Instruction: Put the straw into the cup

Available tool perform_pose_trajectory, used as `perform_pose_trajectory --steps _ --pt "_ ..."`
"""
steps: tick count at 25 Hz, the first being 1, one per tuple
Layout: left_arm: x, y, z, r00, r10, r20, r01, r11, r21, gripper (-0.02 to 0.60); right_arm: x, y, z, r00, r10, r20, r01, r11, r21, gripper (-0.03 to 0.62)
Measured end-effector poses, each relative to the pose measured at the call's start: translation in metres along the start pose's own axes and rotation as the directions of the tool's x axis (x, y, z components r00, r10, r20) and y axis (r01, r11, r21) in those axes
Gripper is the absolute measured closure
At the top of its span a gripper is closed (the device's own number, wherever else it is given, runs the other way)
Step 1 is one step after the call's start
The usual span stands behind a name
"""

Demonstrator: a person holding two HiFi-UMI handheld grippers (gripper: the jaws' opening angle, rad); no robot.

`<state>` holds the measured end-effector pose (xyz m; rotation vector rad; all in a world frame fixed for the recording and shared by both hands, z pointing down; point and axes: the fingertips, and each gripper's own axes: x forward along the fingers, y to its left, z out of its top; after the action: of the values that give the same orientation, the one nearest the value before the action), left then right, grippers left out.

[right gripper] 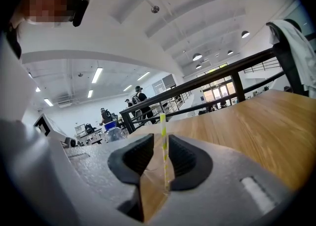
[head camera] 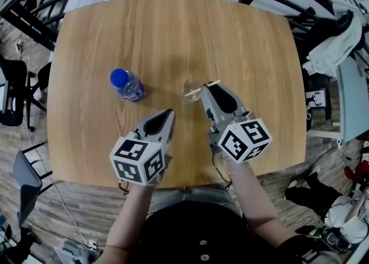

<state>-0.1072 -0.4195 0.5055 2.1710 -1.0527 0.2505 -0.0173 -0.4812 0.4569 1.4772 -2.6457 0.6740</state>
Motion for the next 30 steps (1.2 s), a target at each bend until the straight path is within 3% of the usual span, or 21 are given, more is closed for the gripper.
perform_pose_trajectory --steps 3,13,18,25,30 --pt "-0.002 0.000 0.001 1.000 0.003 0.008 -0.003 1.000 -0.003 0.563 -0.003 0.000 0.001 1.000 -0.008 0.003 0.008 1.000 -0.001 0.471" --pt "-0.018 -0.006 0.013 0.998 0.028 0.051 -0.028 1.000 0.000 0.563 -0.025 0.007 0.023 0.999 0.006 0.053 -0.005 1.000 -0.014 0.442" --pt "-0.031 -0.015 0.028 0.993 0.031 0.111 -0.032 0.999 0.012 0.563 -0.044 0.013 0.038 0.996 0.020 0.089 -0.019 1.000 -0.014 0.441" --pt "-0.049 -0.051 0.046 0.981 -0.024 0.193 0.008 0.996 0.087 0.563 -0.077 0.031 0.063 0.984 0.045 0.171 -0.044 0.999 -0.012 0.441" --pt "-0.060 -0.077 0.056 0.968 -0.069 0.242 0.031 0.987 0.156 0.563 -0.098 0.045 0.072 0.979 0.100 0.177 -0.093 0.995 -0.046 0.441"
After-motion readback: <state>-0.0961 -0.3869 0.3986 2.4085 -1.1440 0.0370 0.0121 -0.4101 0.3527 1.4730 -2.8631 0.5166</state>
